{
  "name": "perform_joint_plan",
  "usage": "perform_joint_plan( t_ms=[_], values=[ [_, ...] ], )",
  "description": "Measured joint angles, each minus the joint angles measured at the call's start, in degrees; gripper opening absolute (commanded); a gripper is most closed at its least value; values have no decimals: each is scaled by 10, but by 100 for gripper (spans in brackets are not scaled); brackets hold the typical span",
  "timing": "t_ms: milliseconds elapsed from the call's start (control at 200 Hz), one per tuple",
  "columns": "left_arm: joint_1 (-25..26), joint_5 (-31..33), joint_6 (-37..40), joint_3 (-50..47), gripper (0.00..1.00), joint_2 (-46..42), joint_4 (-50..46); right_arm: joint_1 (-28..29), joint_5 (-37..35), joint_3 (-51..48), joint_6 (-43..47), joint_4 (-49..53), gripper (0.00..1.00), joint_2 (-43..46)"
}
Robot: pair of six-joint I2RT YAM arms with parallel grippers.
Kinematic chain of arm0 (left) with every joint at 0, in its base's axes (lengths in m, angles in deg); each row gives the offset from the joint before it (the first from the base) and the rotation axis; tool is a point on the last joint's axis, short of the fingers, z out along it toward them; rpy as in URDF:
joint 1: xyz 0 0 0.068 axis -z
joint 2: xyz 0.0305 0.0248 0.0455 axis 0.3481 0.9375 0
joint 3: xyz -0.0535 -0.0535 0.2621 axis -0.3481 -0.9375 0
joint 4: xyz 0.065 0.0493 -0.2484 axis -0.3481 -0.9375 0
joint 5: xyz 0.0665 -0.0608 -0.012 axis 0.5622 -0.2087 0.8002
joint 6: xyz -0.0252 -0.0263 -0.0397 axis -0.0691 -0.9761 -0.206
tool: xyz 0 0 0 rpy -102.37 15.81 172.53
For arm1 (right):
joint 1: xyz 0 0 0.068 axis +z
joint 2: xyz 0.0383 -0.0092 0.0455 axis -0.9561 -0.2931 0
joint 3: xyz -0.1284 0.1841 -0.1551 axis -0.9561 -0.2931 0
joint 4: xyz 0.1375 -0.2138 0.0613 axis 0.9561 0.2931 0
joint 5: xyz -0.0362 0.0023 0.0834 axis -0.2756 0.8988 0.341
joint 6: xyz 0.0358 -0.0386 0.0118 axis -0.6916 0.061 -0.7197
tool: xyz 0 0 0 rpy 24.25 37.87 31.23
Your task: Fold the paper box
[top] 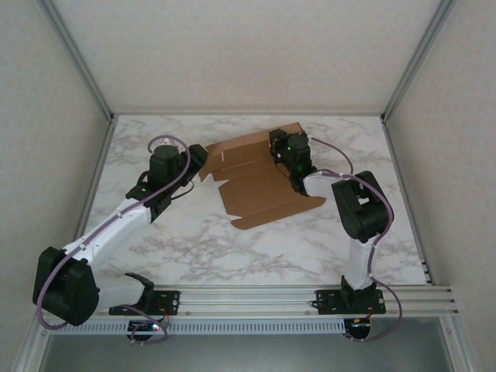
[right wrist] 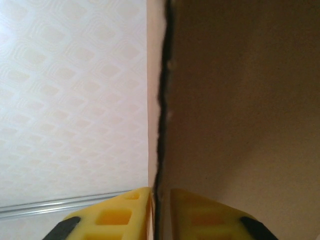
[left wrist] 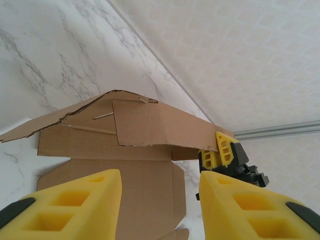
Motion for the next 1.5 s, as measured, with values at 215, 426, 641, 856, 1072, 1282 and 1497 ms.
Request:
perform_joint_plan(
  t_ms=[215,426,641,856,1072,1282,1497],
  values=[
    [5,-4,0,0,45,30,4,0,0,-6,1,-6,22,0],
    [7,-5,-1,2,45,35,4,0,11,-16,1,-18,27,0],
    [7,-5,-1,2,45,35,5,-1,21,-24,2,-32,21,0],
    [7,-6,-1,5,46,38,8,-1,29,-28,3,-52,5,1],
    [7,-19,0,60,45,111,17,-1,30,-30,3,-54,3,2],
    [7,-36,0,96,45,184,28,-1,30,-30,3,-53,3,2],
    [8,-43,0,107,44,216,32,-1,31,-30,3,-53,2,2]
  ],
)
